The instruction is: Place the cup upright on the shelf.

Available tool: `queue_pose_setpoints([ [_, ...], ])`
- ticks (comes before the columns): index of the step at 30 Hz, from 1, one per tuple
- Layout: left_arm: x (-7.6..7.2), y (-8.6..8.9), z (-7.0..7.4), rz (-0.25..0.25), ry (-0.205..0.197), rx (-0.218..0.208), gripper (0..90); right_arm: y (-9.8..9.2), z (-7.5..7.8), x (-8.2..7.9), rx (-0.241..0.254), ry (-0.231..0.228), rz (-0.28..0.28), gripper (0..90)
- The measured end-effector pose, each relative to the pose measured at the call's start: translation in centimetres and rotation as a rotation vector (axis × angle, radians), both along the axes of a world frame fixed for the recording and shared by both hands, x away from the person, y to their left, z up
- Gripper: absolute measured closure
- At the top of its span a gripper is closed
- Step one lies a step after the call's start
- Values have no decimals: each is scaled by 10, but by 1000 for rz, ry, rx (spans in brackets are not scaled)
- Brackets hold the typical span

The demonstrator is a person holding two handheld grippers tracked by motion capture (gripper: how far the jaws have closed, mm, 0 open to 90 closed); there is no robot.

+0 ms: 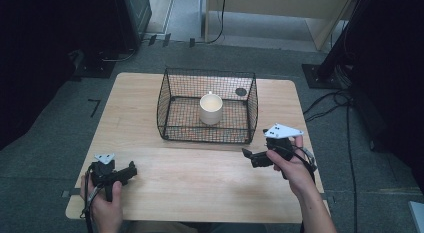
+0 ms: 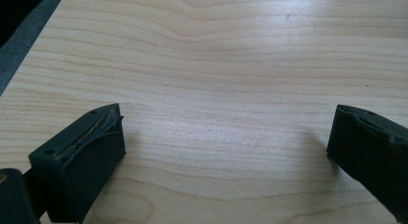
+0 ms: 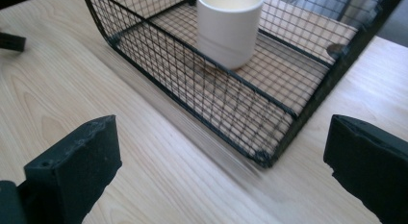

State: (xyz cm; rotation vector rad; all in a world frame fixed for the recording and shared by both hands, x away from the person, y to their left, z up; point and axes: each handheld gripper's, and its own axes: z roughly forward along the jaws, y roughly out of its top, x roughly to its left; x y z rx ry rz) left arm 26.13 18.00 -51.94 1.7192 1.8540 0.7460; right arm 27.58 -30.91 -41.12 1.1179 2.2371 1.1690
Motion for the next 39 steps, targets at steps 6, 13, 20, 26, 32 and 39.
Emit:
queue_pose_setpoints([
  [6, 0, 0, 0, 0, 0, 0, 0, -21, -16, -14, 25, 24, -36, 0],
  [13, 0, 0, 0, -1, 1, 1, 0, -43, -36, -29, 55, 50, -93, 0],
  [20, 0, 0, 0, -1, 1, 1, 0, -71, -65, -44, 9, 77, -195, 0],
  [26, 0, 0, 0, -1, 2, 0, 0, -94, -87, -55, -11, 102, -267, 0],
  [32, 0, 0, 0, -1, 2, 1, 0, -111, -100, -66, -53, 114, -320, 0],
  [39, 0, 0, 0, -1, 2, 1, 0, -116, -109, -71, -75, 131, -336, 0],
])
